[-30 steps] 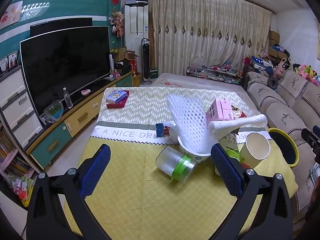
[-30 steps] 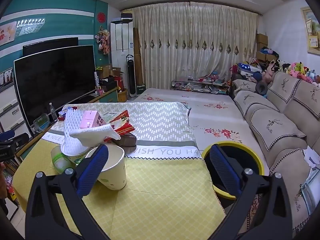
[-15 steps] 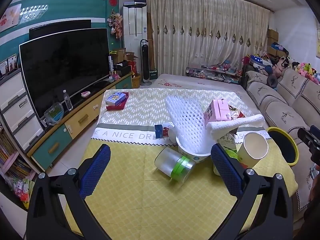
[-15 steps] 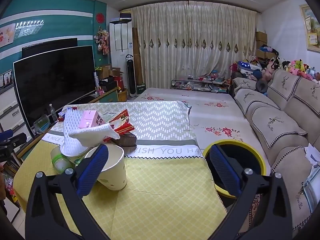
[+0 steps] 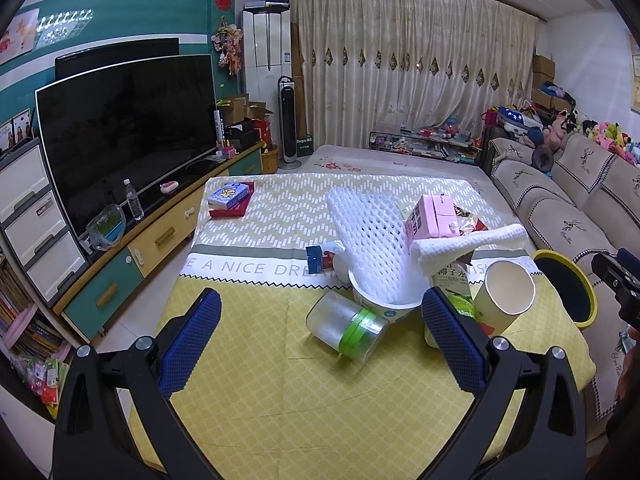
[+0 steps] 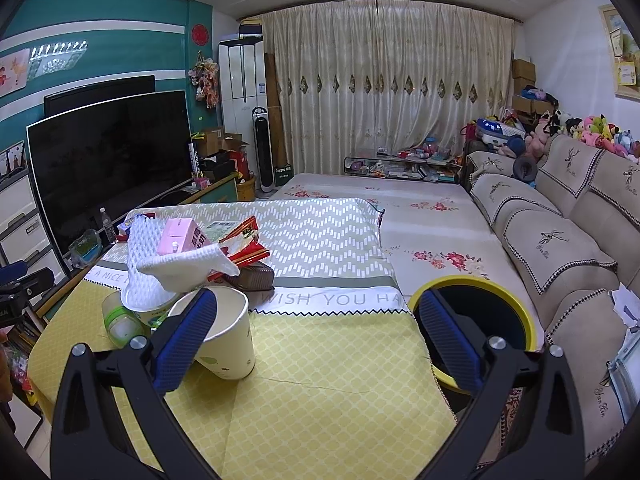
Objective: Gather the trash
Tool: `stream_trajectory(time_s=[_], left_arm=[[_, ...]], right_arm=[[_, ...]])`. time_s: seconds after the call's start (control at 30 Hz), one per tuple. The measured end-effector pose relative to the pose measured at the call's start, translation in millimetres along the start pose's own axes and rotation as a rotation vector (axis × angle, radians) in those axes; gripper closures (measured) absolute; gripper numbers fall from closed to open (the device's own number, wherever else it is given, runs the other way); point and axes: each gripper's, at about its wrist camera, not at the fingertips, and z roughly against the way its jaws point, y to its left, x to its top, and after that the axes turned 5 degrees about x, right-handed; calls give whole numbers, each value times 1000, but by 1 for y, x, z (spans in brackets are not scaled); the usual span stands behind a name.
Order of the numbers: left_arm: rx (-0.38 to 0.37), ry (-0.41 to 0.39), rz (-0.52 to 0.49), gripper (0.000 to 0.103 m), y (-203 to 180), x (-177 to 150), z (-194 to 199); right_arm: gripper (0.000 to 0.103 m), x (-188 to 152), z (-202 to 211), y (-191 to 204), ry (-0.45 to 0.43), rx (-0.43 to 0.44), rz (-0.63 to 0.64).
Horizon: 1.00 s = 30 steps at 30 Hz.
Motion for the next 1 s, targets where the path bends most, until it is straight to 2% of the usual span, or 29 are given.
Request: stream_trajectory(time_s=[1.0], left_arm=[[-9,30,-12,4,-4,-3,-10]], right_arm=[[6,-1,-4,0,5,3,-5]])
